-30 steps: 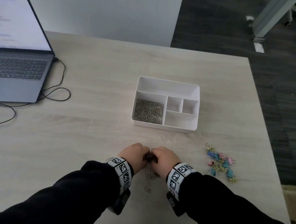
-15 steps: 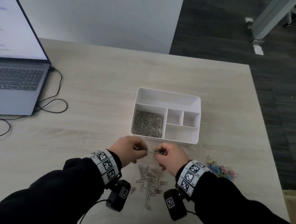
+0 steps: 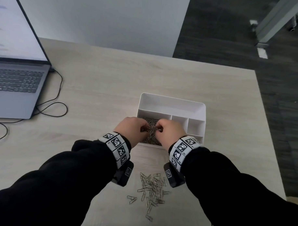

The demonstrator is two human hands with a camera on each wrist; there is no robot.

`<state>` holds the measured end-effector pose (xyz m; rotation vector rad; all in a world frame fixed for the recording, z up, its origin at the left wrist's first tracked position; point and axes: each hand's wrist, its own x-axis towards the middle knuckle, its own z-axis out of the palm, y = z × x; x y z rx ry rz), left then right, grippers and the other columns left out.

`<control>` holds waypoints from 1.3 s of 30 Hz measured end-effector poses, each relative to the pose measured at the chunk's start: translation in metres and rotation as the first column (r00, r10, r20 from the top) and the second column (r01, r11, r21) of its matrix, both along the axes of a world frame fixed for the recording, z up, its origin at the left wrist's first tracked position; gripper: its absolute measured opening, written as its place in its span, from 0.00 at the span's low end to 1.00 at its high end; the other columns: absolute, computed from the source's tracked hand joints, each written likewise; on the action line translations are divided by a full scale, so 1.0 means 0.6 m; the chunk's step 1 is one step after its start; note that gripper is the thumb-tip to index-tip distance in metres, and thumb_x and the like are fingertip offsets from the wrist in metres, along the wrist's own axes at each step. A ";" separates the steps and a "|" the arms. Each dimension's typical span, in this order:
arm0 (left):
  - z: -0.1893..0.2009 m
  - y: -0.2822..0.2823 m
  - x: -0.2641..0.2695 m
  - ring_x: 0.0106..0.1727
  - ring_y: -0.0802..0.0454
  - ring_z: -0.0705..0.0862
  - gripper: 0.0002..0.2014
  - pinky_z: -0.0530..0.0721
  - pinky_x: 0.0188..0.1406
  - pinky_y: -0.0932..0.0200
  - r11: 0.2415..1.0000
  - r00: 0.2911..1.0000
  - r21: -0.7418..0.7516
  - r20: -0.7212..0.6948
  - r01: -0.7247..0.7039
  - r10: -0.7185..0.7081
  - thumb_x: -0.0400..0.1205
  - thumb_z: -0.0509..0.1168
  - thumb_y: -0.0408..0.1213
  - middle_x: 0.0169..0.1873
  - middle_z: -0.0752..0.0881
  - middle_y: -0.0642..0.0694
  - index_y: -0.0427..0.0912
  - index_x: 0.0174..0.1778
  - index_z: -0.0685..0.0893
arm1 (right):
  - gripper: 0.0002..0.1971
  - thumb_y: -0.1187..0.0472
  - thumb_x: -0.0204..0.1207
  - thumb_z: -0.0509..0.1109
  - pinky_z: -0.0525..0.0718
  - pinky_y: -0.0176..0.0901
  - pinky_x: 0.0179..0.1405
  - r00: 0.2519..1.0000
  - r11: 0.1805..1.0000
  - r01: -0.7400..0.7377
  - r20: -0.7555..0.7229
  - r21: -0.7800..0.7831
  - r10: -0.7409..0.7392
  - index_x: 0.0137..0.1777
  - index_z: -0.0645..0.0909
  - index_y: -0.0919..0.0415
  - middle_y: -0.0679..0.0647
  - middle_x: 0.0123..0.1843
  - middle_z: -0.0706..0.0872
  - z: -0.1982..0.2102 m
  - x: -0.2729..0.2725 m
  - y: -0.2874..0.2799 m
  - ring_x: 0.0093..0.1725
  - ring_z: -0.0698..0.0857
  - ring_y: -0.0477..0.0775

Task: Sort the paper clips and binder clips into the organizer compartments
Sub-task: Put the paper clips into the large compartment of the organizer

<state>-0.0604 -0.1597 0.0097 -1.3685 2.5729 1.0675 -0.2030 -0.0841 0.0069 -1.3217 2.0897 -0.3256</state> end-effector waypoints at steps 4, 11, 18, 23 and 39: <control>-0.002 0.002 0.001 0.54 0.47 0.85 0.15 0.84 0.55 0.55 0.997 0.996 -0.052 0.066 0.061 -0.057 0.78 0.69 0.43 0.51 0.90 0.47 0.52 0.61 0.85 | 0.11 0.60 0.76 0.67 0.85 0.48 0.54 1.000 0.999 0.025 -0.016 0.034 -0.025 0.57 0.85 0.54 0.54 0.52 0.90 0.001 0.003 -0.007 0.53 0.87 0.58; -0.008 0.014 0.023 0.51 0.51 0.87 0.15 0.84 0.57 0.54 1.000 1.000 -0.027 -0.006 -0.006 0.005 0.78 0.67 0.42 0.48 0.92 0.53 0.52 0.61 0.84 | 0.14 0.62 0.79 0.67 0.80 0.42 0.65 0.994 0.995 0.081 0.080 -0.060 -0.076 0.63 0.86 0.54 0.50 0.60 0.90 0.004 0.004 0.023 0.60 0.86 0.51; -0.011 0.057 0.061 0.39 0.54 0.85 0.04 0.84 0.44 0.58 1.000 0.999 -0.021 -0.050 0.004 -0.005 0.76 0.68 0.44 0.34 0.87 0.57 0.54 0.41 0.88 | 0.06 0.60 0.80 0.69 0.84 0.33 0.47 0.973 0.974 0.154 0.199 -0.163 -0.121 0.52 0.86 0.49 0.38 0.43 0.86 0.018 -0.001 0.105 0.43 0.84 0.36; -0.031 0.098 0.095 0.40 0.58 0.82 0.05 0.82 0.49 0.58 0.989 0.988 0.044 0.055 0.145 -0.147 0.76 0.69 0.46 0.38 0.86 0.58 0.54 0.46 0.87 | 0.11 0.57 0.74 0.75 0.80 0.36 0.45 0.987 0.999 -0.036 0.156 0.027 0.032 0.56 0.86 0.50 0.42 0.45 0.87 -0.016 0.009 0.173 0.35 0.79 0.36; -0.095 0.222 0.141 0.54 0.45 0.84 0.10 0.78 0.46 0.57 0.949 0.875 0.083 0.369 0.305 -0.314 0.77 0.68 0.52 0.49 0.89 0.48 0.50 0.46 0.86 | 0.11 0.58 0.75 0.69 0.79 0.48 0.51 0.956 0.935 -0.275 -0.037 0.223 0.290 0.55 0.78 0.57 0.58 0.52 0.85 -0.081 0.093 0.263 0.52 0.83 0.62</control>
